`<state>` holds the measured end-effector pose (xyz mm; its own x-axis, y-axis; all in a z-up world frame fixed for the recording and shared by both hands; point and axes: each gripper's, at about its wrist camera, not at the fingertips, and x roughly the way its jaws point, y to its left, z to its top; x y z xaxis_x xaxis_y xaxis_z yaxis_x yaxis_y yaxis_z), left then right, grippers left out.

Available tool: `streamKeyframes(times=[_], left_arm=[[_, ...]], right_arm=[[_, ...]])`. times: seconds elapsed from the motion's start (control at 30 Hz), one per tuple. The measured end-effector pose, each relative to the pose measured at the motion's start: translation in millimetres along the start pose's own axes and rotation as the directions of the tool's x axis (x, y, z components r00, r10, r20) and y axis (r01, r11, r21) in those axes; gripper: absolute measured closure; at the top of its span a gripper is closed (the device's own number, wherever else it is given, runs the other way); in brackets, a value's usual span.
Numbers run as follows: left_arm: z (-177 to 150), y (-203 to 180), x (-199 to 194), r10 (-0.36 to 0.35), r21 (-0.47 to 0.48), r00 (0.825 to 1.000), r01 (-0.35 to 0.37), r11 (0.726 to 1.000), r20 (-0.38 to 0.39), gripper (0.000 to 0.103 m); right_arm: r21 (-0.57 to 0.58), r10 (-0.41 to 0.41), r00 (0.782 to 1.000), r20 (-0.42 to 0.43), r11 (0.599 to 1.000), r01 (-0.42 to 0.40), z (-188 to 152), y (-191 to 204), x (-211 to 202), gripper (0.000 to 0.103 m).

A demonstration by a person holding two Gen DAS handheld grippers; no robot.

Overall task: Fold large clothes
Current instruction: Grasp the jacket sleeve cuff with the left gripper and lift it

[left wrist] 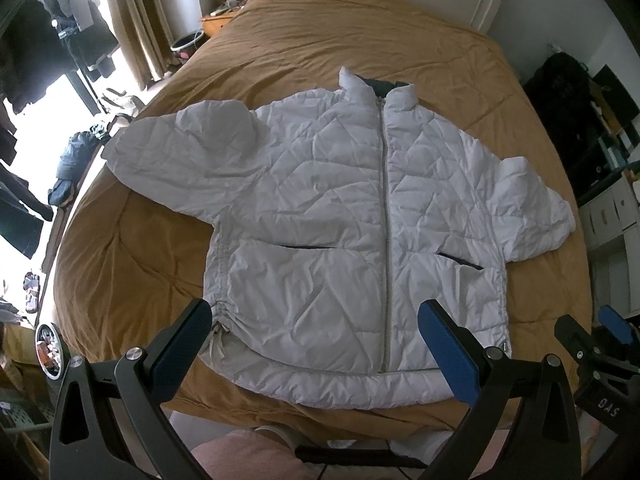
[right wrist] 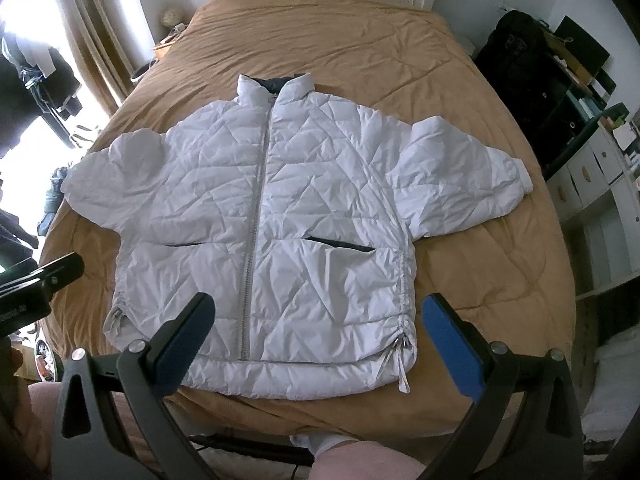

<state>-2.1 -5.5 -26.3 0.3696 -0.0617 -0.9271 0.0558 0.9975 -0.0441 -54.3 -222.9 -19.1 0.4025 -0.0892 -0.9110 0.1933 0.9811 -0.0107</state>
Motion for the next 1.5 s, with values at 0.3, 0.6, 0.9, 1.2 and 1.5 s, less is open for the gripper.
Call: streamKeyframes(times=[0.3, 0.6, 0.9, 1.2, 1.5], left_arm=[[53, 77, -7, -0.088, -0.102, 0.996, 0.091, 0.991, 0.034, 0.0], [104, 338, 123, -0.094, -0.585, 0.991, 0.129, 0.801, 0.09, 0.001], [124, 466, 251, -0.146, -0.709, 0.961, 0.271, 0.652, 0.233, 0.002], [172, 508, 335, -0.16, -0.753, 0.957, 0.289, 0.592, 0.242, 0.003], [184, 491, 307, -0.102, -0.697, 0.926, 0.344, 0.629, 0.364, 0.095]], right_arm=[[0.001, 0.019, 1.0, -0.01, 1.0, -0.019, 0, -2, 0, 0.0], [-0.094, 0.108, 0.993, -0.038, 0.989, -0.112, 29, -12, 1, 0.0], [-0.165, -0.023, 1.0, -0.003, 0.986, 0.022, 102, -15, 75, 0.0], [-0.207, -0.013, 0.997, -0.07, 0.978, -0.002, 136, 8, 157, 0.0], [-0.106, 0.066, 0.991, -0.114, 0.991, -0.078, 128, -6, 227, 0.0]])
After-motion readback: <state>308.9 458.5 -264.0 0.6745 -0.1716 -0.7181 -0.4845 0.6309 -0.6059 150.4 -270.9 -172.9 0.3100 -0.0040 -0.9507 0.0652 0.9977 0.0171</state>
